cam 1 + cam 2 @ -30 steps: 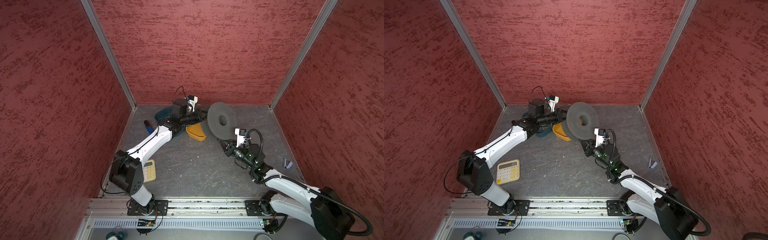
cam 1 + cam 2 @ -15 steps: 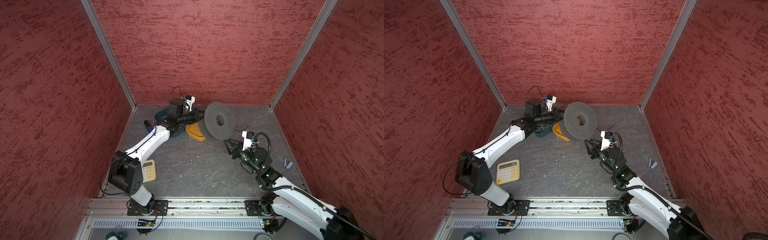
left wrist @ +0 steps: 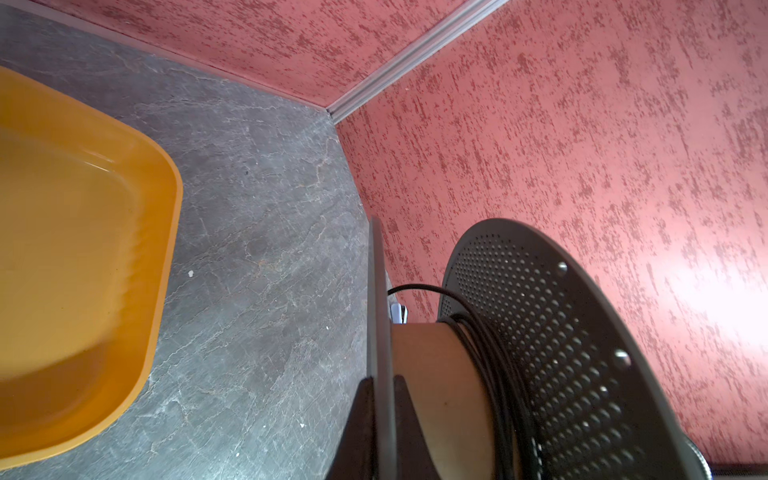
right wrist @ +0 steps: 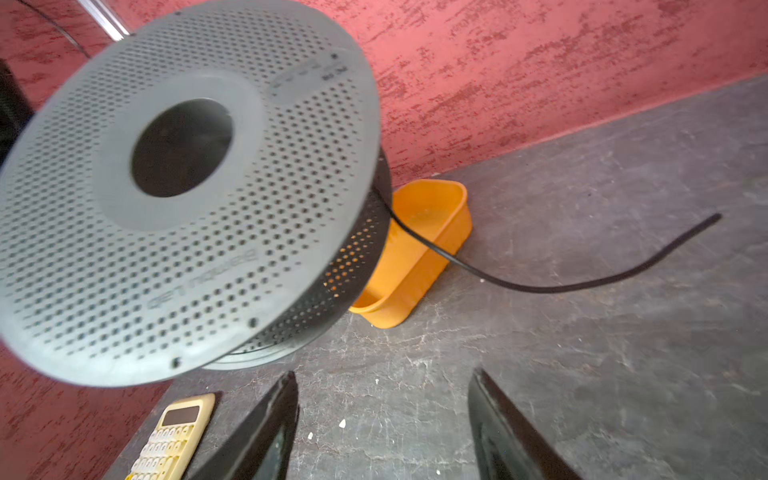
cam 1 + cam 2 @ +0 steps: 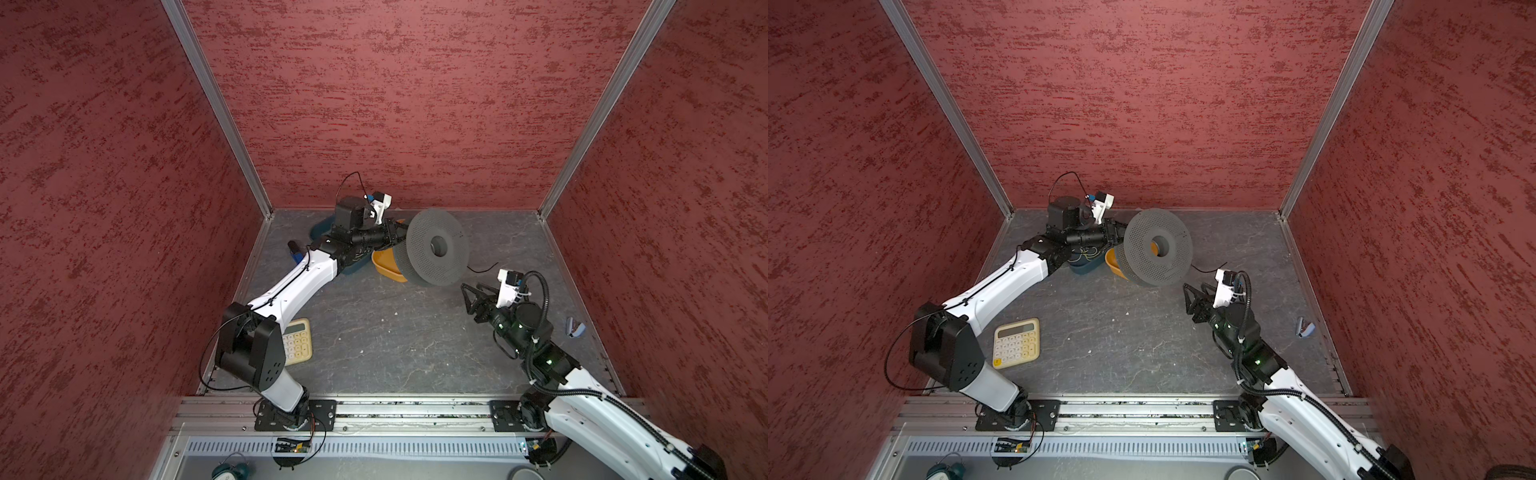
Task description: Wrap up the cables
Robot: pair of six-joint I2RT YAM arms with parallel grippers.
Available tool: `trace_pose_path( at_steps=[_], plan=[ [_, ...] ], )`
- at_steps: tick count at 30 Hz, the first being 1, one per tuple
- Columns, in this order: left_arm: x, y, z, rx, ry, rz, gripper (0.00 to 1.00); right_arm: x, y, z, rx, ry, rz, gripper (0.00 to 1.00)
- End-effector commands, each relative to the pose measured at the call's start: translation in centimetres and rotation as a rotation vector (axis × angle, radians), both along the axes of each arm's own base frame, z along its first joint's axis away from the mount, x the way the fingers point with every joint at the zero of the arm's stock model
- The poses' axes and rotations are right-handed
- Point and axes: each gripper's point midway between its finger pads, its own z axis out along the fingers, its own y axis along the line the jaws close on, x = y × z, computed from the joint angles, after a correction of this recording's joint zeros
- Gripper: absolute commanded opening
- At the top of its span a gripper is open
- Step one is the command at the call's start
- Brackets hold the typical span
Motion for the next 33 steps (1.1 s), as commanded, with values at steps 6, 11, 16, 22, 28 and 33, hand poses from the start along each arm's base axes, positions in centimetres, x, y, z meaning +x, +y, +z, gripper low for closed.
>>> trace_pose_path(
  at_steps=[6,11,16,22,28,33],
  plan=[
    [-1.9,0.7,5.6,-0.105,-0.119,-0.093,0.0,1.5,-3.2,1.5,0.003,0.078,-0.094,0.78],
    [-2.1,1.1,5.9,-0.112,-0.102,-0.097,0.0,2.1,-4.5,1.8,-0.075,0.1,-0.135,0.8],
    [-2.0,1.7,5.9,-0.126,-0.079,-0.096,0.0,3.0,-6.3,1.9,-0.186,0.124,-0.217,0.8],
    [-1.9,2.4,5.9,-0.128,-0.081,-0.093,0.0,3.9,-7.5,3.7,-0.169,0.146,-0.28,0.8],
    [-1.7,3.0,5.9,-0.138,-0.081,-0.088,0.0,5.1,-9.7,4.2,-0.136,0.228,-0.345,0.77],
    [-1.7,3.0,6.1,-0.146,-0.084,-0.09,0.0,7.0,-10.3,3.3,-0.083,0.271,-0.316,0.75]
  ],
)
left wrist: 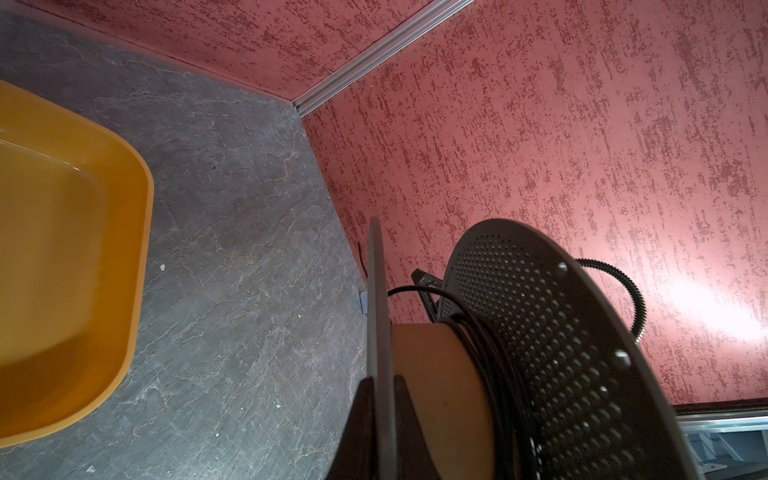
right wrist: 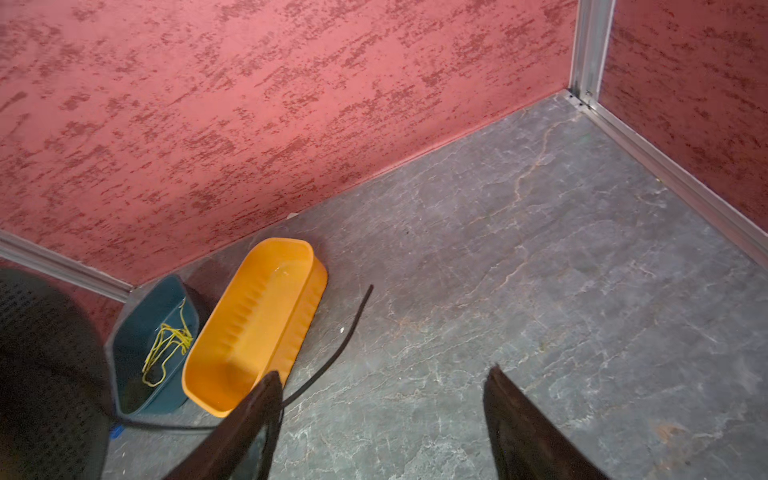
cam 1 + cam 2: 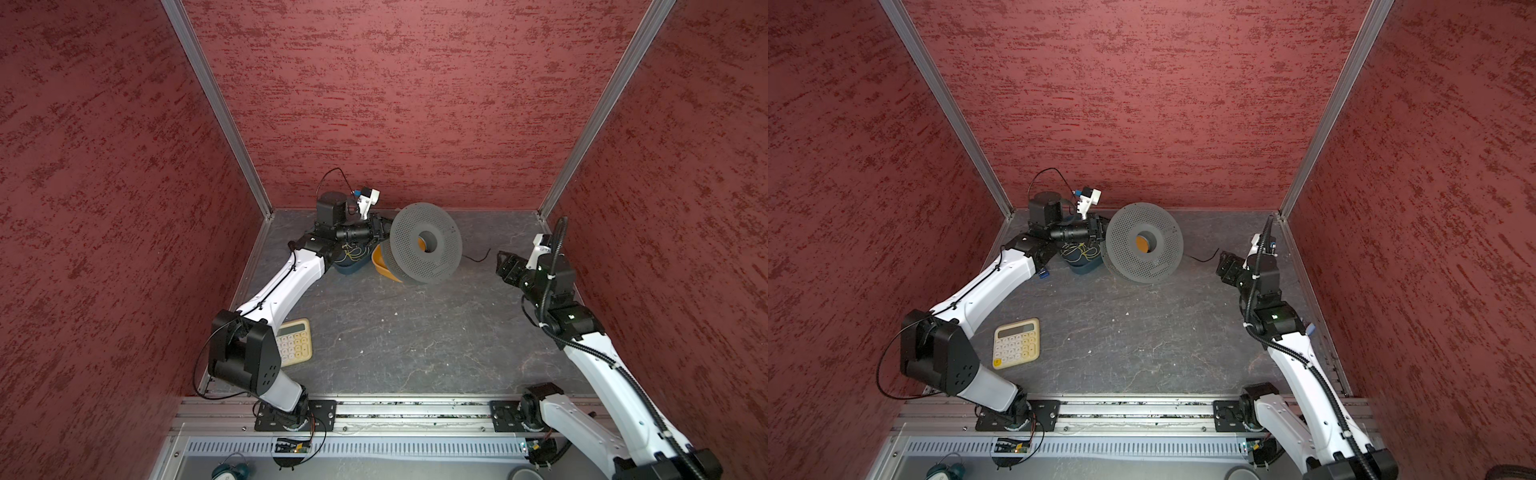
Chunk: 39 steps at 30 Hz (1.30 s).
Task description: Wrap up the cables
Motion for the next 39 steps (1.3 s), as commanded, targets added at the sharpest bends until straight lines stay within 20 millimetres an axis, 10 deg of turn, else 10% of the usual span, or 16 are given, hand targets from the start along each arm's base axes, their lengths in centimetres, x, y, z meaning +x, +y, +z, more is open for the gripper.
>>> trace_pose_path(
  at_steps=[1,20,39],
  plan=[
    [-1.3,0.1,3.5,-0.062,-0.093,-0.034,0.0,0.9,0.3,-0.8,0.066,0.037,0.042,0.75],
    [-1.4,0.0,3.2,-0.068,-0.087,-0.04,0.0,7.0,3.6,-3.7,0.356,0.036,0.194,0.71],
    [-1.4,-0.4,2.8,-0.067,-0.086,-0.05,0.0,8.1,6.8,-4.9,0.634,0.026,0.331,0.6]
  ],
)
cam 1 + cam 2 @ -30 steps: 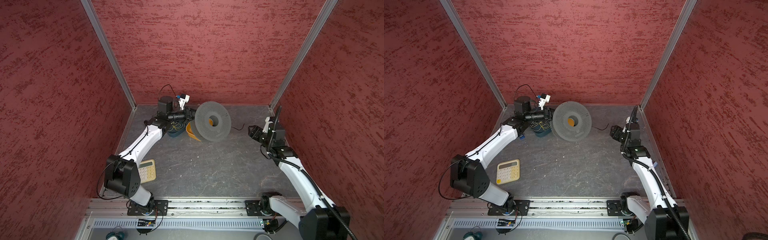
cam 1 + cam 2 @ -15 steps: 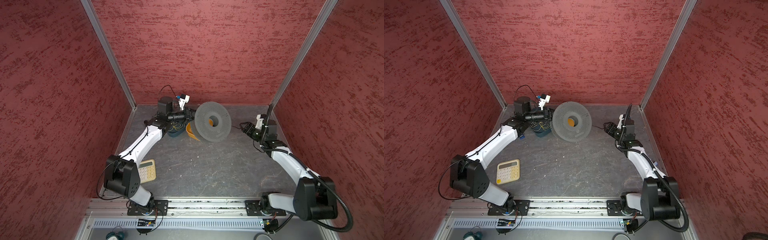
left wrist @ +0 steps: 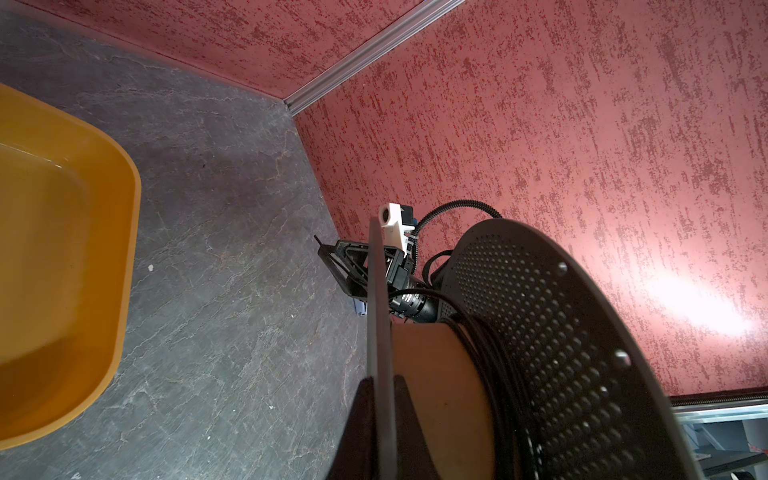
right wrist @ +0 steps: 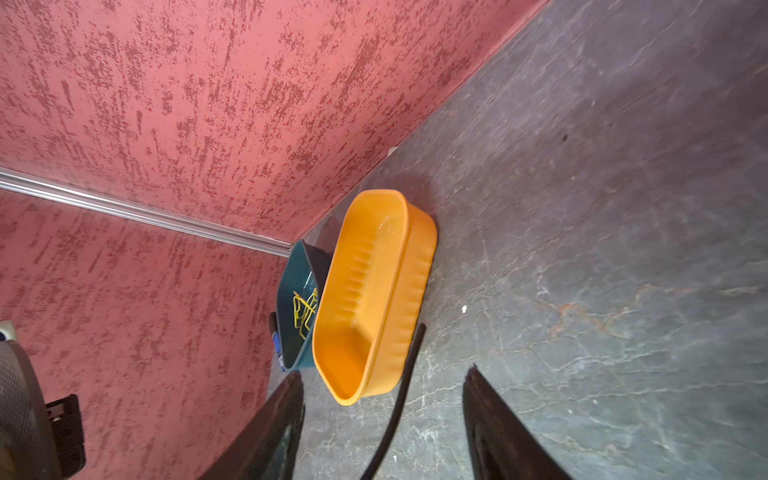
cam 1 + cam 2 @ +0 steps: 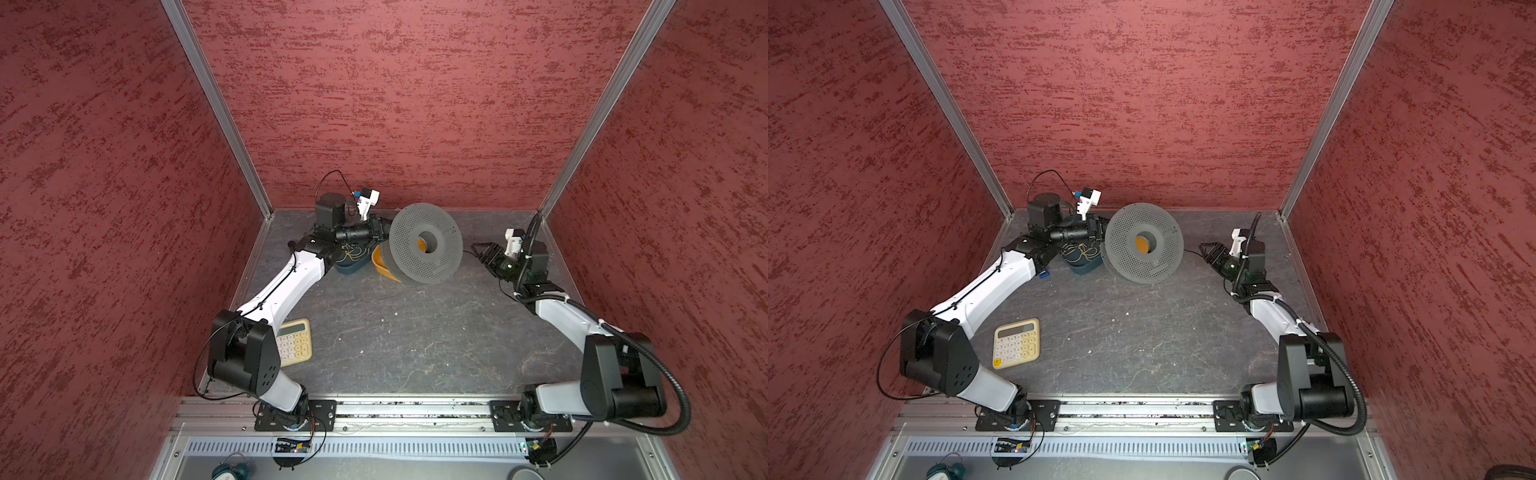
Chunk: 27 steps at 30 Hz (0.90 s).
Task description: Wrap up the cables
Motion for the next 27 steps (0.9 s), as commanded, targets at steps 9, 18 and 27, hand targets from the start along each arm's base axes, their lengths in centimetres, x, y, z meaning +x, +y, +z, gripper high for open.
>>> trace_pose_path(
  at_steps=[9,18,27],
  plan=[
    [-0.8,0.0,2.8,-0.048,-0.086,-0.026,0.0,-0.4,0.3,0.8,0.076,-0.046,0.01,0.66],
    [-0.7,0.6,3.0,-0.045,-0.072,-0.008,0.0,-3.4,-4.3,1.2,-0.269,-0.106,-0.174,0.8],
    [-0.5,0.4,3.1,-0.086,-0.029,-0.013,0.0,-6.4,-3.8,1.8,-0.299,-0.249,-0.138,0.77]
  ],
)
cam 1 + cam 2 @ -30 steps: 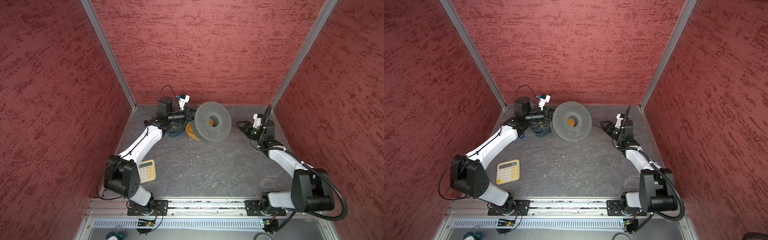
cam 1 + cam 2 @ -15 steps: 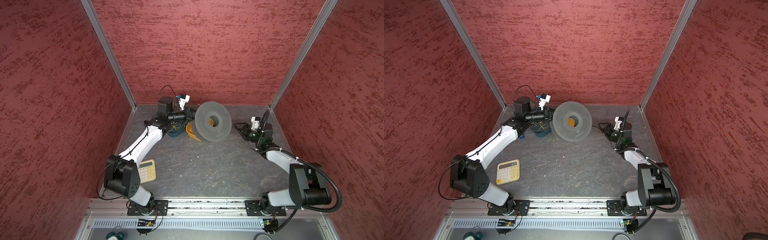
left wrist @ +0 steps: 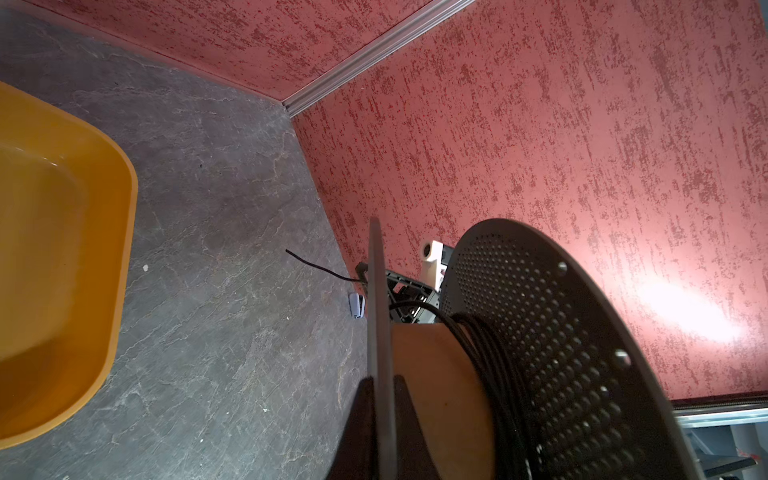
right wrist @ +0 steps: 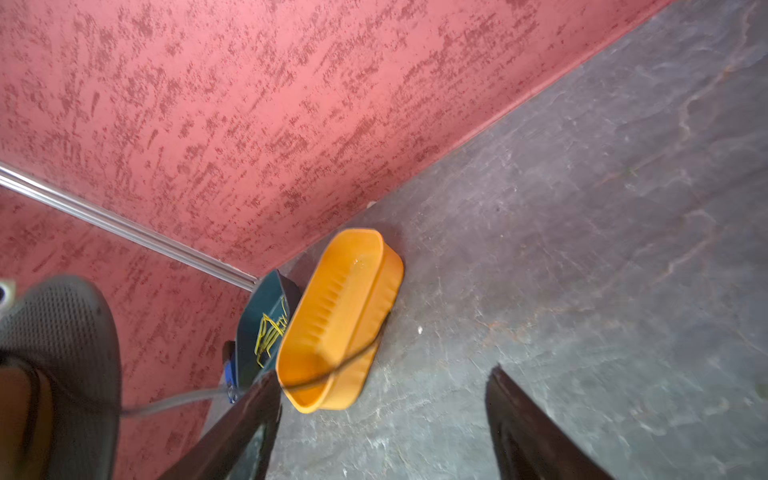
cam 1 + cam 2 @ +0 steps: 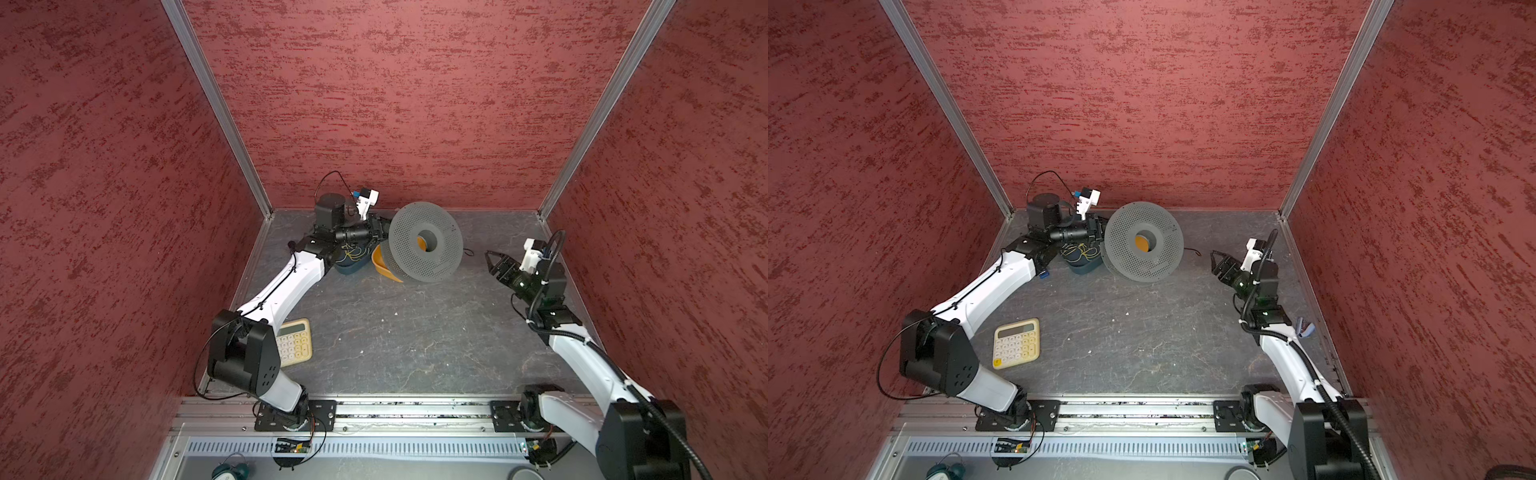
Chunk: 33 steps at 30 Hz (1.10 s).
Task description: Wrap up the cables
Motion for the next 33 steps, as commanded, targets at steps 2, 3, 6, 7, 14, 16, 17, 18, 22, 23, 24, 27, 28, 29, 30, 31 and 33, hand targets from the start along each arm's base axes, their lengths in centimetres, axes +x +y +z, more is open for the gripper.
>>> trace_pose_path(
  at_steps=[2,3,6,7,14,16,17,18,22,23,24,27,28,29,30,31,33],
  plan=[
    [-0.7,0.2,3.1,-0.066,-0.055,-0.023,0.0,-1.1,-0.4,0.2,-0.1,-0.096,0.009,0.76],
    [-0.7,0.2,3.1,-0.067,-0.05,-0.022,0.0,-1.2,-0.3,0.4,-0.119,-0.113,0.016,0.75],
    [-0.7,0.2,3.3,-0.075,-0.051,-0.022,0.0,-1.5,0.3,0.6,-0.144,-0.147,0.057,0.74],
    [-0.7,0.2,3.4,-0.078,-0.052,-0.022,0.0,-1.5,0.5,0.7,-0.146,-0.158,0.069,0.73],
    [-1.0,-0.1,3.5,-0.093,-0.034,-0.043,0.0,-0.7,2.3,1.3,-0.235,-0.24,0.145,0.69],
    [-1.0,-0.2,3.6,-0.101,-0.027,-0.048,0.0,-0.5,2.8,1.6,-0.274,-0.269,0.164,0.69],
    [-1.1,-0.2,3.6,-0.107,-0.021,-0.052,0.0,-0.3,3.1,1.7,-0.292,-0.281,0.173,0.68],
    [-1.1,-0.2,3.7,-0.112,-0.018,-0.054,0.0,-0.2,3.3,1.8,-0.303,-0.291,0.182,0.68],
    [-1.0,-0.3,3.6,-0.116,-0.006,-0.059,0.0,0.6,3.8,2.0,-0.326,-0.323,0.196,0.68],
    [-1.0,-0.3,3.7,-0.118,-0.005,-0.06,0.0,0.9,3.7,2.0,-0.334,-0.327,0.19,0.67],
    [-1.0,-0.3,3.6,-0.117,-0.002,-0.062,0.0,1.1,3.7,2.1,-0.341,-0.333,0.19,0.67],
    [-0.9,-0.4,3.4,-0.115,0.008,-0.062,0.0,1.9,3.8,2.3,-0.364,-0.345,0.195,0.66],
    [-0.9,-0.4,3.4,-0.115,0.008,-0.062,0.0,2.3,3.8,2.4,-0.372,-0.346,0.196,0.66],
    [-0.9,-0.4,3.4,-0.115,0.009,-0.061,0.0,2.6,3.8,2.3,-0.38,-0.342,0.197,0.66],
    [-0.9,-0.4,3.4,-0.115,0.01,-0.062,0.0,2.9,3.8,2.4,-0.387,-0.344,0.193,0.65],
    [-0.9,-0.5,3.4,-0.115,0.009,-0.062,0.0,3.2,3.6,2.4,-0.393,-0.339,0.184,0.64],
    [-0.9,-0.4,3.5,-0.116,0.009,-0.063,0.0,3.5,3.4,2.5,-0.404,-0.346,0.171,0.63]
  ],
)
